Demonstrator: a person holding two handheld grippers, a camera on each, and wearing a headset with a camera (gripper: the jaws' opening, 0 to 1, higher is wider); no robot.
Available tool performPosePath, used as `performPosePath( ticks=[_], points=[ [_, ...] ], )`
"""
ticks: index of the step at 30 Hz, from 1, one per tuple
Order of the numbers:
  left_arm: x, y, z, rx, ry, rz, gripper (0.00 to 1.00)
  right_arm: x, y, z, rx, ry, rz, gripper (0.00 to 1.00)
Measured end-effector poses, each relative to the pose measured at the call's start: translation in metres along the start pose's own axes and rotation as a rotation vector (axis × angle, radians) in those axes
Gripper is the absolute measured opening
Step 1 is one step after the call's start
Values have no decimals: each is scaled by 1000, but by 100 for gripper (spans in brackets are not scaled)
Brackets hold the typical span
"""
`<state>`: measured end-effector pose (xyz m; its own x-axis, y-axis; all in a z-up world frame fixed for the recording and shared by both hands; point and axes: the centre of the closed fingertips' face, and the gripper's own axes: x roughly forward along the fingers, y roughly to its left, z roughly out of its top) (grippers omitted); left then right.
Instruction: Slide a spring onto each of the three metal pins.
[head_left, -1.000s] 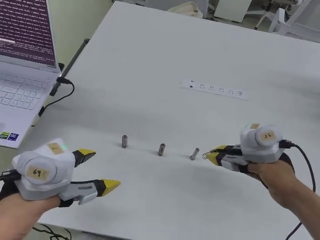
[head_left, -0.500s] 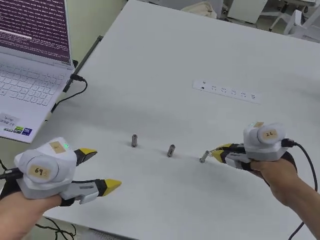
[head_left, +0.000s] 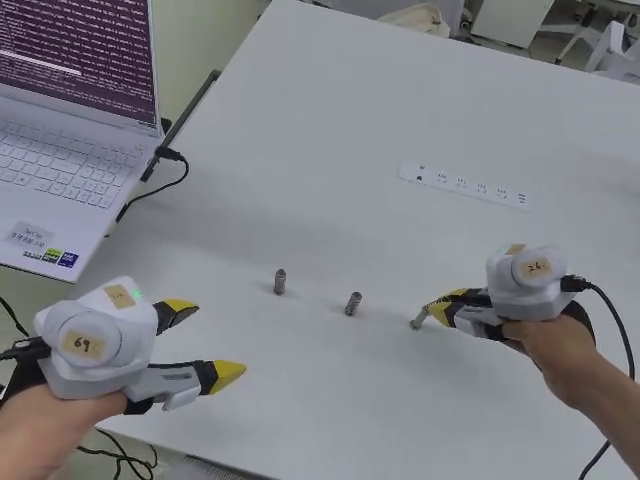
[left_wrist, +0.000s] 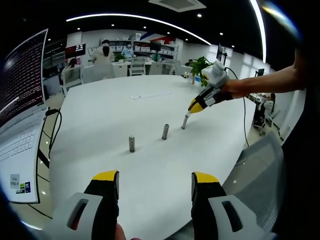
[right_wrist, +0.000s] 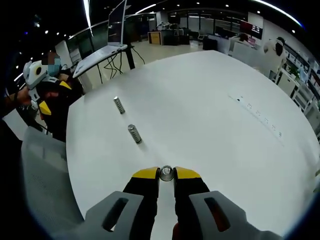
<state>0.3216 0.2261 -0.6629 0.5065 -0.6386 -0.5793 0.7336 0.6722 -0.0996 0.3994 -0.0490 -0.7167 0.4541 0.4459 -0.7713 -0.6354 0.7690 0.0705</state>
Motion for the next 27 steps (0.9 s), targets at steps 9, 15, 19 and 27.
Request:
performPosePath(
  ticks=[9,15,19,27],
  points=[
    [0,0,-1,-3,3,-2,54,4,-3,3,-7,10,4,9],
    [1,2,-1,-6,2,-3,53,10,1,1,-27,36,15,9],
    [2,2,-1,-5,3,-5,53,14,1,-1,-37,51,14,9],
    [1,5,1,-2,2,-3,53,20,0,-5,-66,74,18,9]
  ],
)
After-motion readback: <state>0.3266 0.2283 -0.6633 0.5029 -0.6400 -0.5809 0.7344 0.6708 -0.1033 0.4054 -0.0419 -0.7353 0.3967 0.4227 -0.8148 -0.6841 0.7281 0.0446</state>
